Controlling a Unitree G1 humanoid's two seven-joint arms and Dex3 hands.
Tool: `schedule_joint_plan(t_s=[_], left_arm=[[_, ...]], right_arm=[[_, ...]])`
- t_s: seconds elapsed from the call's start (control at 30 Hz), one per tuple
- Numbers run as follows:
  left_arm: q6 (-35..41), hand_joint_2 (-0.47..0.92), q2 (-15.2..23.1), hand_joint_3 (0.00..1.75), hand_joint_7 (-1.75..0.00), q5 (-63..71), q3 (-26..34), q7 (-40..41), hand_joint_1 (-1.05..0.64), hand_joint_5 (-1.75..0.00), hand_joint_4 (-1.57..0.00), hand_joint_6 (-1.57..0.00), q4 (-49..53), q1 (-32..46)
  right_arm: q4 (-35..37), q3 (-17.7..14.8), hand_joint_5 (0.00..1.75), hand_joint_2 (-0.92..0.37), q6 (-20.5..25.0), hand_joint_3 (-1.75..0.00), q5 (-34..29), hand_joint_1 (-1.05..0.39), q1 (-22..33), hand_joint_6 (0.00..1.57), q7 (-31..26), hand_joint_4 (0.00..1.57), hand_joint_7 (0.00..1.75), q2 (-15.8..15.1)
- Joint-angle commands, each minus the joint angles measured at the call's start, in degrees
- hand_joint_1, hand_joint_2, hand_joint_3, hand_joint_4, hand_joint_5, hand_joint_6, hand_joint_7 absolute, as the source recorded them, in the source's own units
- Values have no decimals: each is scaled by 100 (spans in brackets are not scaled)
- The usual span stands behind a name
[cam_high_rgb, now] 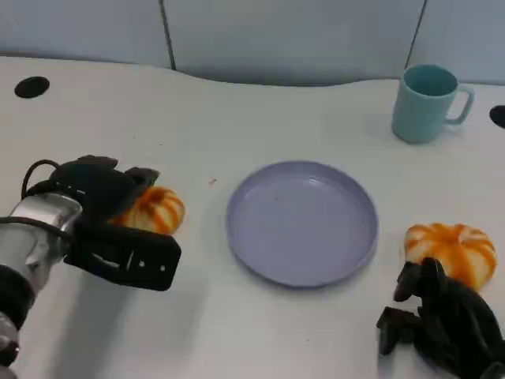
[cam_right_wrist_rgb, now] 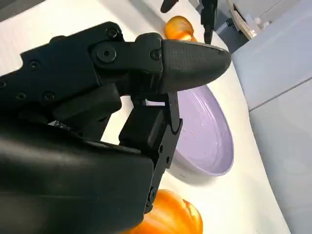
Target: Grasp the bread from the table and place it into the plate.
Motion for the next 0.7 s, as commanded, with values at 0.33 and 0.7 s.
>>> schedule_joint_plan(t_s=[0.33,0.7], left_arm=[[325,82,-736,1,-1,-66,-623,632,-66,0,-1,-4,1790,-942],[444,83,-946,0,-5,-255,-780,628,-52,-8,-22,-23,2223,-775]], right_arm=[[-94,-41,129,-92,158,-48,17,-45,306,114,42,128,129,-147],[-689,-53,130,-92,492,-47,56,-43,662,112,-174,128,130,-107]])
